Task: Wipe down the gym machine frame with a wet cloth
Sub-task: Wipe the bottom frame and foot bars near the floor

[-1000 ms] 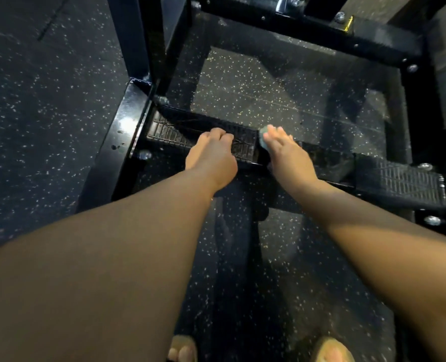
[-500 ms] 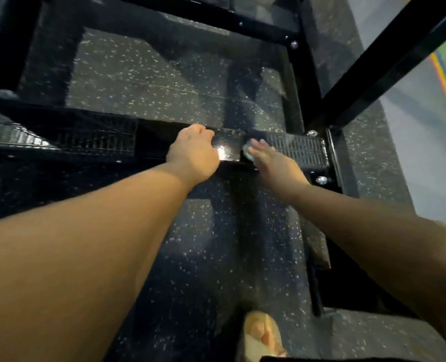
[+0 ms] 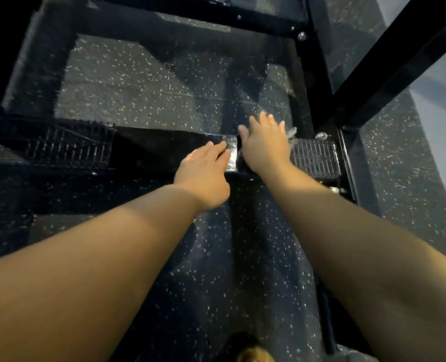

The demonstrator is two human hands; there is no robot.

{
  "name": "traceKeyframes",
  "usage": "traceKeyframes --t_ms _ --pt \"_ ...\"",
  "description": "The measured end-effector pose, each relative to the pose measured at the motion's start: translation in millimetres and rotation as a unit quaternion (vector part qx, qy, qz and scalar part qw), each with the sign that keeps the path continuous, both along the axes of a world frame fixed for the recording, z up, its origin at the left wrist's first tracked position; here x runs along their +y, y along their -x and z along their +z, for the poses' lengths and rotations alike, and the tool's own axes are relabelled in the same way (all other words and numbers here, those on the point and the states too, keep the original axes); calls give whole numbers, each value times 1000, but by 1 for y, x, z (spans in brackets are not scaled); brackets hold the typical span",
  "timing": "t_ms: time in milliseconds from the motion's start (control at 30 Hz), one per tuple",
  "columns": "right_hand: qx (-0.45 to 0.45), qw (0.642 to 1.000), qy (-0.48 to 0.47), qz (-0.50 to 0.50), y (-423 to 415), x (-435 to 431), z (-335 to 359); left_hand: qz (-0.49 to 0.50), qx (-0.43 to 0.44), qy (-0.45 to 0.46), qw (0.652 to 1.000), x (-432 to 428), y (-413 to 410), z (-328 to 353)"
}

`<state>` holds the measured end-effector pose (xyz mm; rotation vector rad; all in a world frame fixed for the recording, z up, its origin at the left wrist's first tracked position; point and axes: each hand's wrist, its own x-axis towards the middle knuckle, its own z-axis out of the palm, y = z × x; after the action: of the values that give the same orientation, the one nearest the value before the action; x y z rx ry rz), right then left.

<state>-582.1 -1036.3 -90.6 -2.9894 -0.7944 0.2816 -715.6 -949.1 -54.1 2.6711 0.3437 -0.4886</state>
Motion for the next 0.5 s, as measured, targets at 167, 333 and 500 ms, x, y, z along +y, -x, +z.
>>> traceKeyframes --t_ms 167,333,500 --pt "-26 994 -29 98 55 -35 3 16 2 16 1000 9 -7 11" --pt "-11 997 -20 70 25 -20 1 14 12 -6 1000 3 -5 8" --pt "-2 999 -10 37 25 -16 5 45 22 -6 999 -4 -11 10"
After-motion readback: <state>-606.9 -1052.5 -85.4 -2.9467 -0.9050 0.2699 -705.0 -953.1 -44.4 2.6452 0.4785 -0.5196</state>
